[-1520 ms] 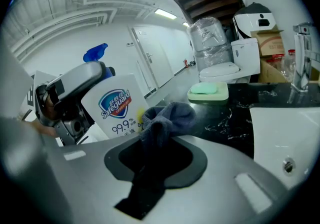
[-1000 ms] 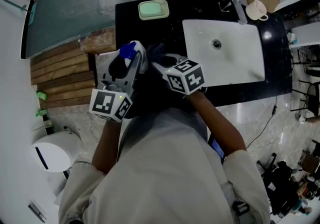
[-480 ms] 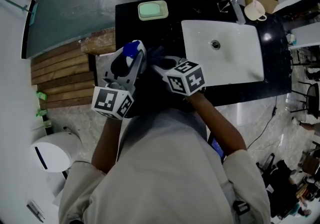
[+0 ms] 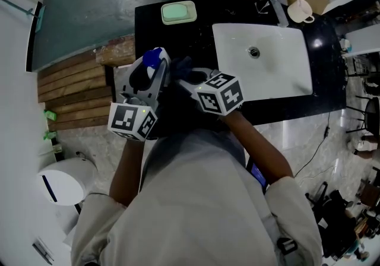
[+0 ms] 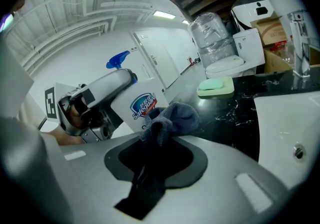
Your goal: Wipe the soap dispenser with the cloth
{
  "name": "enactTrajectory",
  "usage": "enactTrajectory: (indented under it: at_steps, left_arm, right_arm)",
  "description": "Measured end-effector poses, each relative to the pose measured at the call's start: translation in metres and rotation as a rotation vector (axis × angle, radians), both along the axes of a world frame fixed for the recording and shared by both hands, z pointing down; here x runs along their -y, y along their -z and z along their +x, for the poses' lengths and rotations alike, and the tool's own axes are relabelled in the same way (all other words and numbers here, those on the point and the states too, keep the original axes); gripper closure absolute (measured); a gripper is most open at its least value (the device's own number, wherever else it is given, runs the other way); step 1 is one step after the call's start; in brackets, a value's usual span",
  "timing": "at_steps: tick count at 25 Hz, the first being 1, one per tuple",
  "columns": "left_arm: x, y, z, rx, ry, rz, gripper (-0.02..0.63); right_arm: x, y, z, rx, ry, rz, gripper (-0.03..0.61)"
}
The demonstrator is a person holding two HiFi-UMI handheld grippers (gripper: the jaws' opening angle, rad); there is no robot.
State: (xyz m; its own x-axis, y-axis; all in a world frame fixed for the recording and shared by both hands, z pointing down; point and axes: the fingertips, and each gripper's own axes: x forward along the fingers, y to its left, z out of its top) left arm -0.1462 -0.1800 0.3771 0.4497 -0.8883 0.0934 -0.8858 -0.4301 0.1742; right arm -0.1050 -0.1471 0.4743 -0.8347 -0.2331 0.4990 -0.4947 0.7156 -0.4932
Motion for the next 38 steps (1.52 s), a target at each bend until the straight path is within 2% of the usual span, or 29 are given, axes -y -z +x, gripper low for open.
enactTrajectory:
  at_steps: [12, 19, 23, 38]
  left_arm:
    - [0.001, 0.001, 0.000, 0.002, 0.016, -0.002, 0.469]
    - [0.001, 0.001, -0.001, 0.002, 0.023, -0.001, 0.469]
    - [0.000, 0.001, -0.002, -0.003, 0.024, -0.002, 0.469]
    - [0.000, 0.001, -0.002, -0.001, 0.012, 0.000, 0.469]
  right_arm:
    - [-0.006, 0.026, -0.001, 0.062, 0.033, 0.005, 0.503]
    - [-0.005, 0.042, -0.001, 0.178, -0.002, -0.083, 0.503]
    - [-0.004, 0.051, -0.001, 0.217, -0.015, -0.103, 0.503]
    - [0.010, 0.082, 0.000, 0.294, -0.039, -0.084, 0.503]
